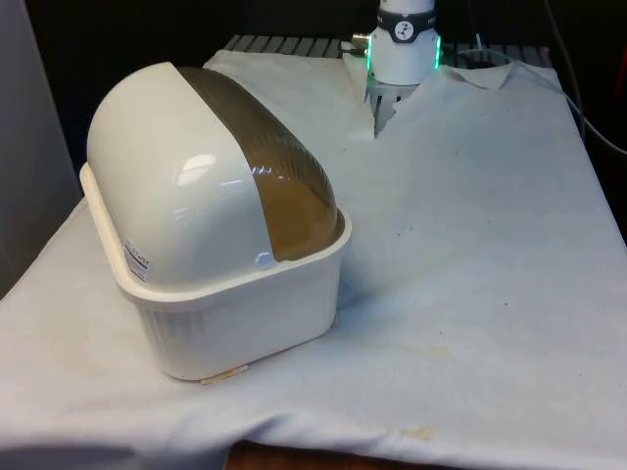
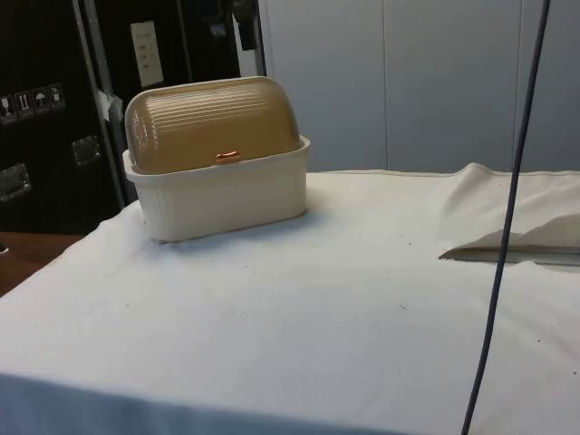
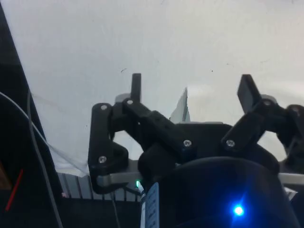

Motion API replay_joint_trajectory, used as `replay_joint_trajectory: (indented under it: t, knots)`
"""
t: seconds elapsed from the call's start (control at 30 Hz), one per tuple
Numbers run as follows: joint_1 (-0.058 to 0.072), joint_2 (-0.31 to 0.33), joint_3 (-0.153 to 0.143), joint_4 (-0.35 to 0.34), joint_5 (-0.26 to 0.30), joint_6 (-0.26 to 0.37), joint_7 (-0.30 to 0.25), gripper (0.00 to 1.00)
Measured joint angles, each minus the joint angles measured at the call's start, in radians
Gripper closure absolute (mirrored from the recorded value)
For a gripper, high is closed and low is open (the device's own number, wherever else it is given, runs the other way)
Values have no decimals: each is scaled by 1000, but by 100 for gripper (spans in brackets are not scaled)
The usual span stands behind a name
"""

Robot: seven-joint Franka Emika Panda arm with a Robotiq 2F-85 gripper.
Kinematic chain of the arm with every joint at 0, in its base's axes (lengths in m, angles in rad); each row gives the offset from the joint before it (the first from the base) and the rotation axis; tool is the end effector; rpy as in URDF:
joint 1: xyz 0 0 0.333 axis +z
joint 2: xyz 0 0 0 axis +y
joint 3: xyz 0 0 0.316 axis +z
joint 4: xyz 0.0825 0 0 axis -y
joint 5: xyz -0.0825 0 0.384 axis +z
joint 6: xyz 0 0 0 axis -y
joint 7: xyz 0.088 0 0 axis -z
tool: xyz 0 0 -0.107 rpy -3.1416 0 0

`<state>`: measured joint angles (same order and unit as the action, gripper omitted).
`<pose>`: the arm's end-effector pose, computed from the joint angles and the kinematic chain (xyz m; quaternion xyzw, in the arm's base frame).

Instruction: Open the lid, then close it.

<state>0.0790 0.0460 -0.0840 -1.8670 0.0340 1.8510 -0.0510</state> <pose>0.5676 0.0005 0.4816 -0.9993 -0.0178 0.0305 0.0151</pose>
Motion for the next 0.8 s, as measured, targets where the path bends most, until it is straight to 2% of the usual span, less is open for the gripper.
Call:
replay_joint_trajectory:
  t: [0.2, 0.23, 0.27, 0.47, 0.5, 0.8]
  knots:
    - [0, 0, 1, 0, 0, 0, 1, 43]
    - [0, 0, 1, 0, 0, 0, 1, 43]
    - [0, 0, 1, 0, 0, 0, 1, 55]
    - [1, 0, 2, 0, 0, 0, 1, 87]
    - [1, 0, 2, 0, 0, 0, 2, 100]
    - [1, -1, 14, 0, 0, 5, 3, 100]
